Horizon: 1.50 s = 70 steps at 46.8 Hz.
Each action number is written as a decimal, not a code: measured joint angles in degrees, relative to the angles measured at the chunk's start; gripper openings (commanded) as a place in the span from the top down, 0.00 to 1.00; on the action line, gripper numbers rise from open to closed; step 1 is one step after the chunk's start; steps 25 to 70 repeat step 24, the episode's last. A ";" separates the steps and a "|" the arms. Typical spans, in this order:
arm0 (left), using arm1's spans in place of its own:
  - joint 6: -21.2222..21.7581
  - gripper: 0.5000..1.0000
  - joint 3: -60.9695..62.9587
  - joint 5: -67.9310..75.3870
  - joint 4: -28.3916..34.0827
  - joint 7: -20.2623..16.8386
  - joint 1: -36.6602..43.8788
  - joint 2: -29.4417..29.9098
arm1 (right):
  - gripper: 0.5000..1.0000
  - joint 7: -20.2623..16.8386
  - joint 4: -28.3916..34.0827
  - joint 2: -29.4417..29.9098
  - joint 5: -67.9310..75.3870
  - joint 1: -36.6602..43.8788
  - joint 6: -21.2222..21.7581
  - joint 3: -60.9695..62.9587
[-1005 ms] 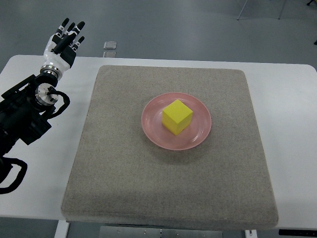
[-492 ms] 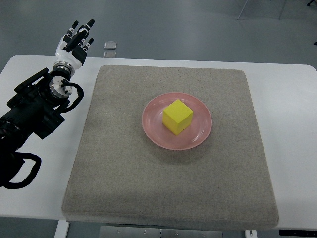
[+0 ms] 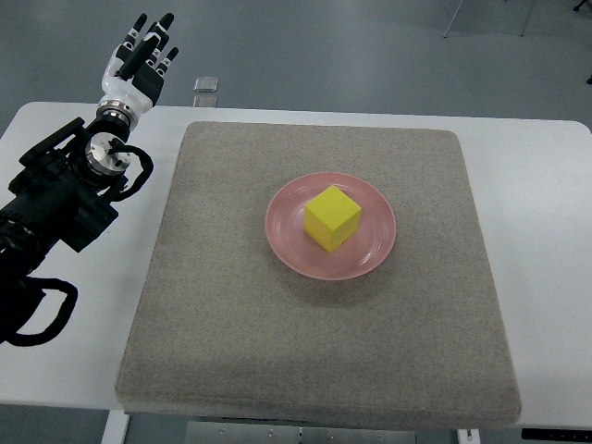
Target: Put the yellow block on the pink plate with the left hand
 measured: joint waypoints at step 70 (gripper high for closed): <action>0.40 0.02 0.30 0.00 0.20 -0.27 1.10 1.23 | 0.15 -0.28 4.46 0.00 -0.52 0.17 -0.60 -0.67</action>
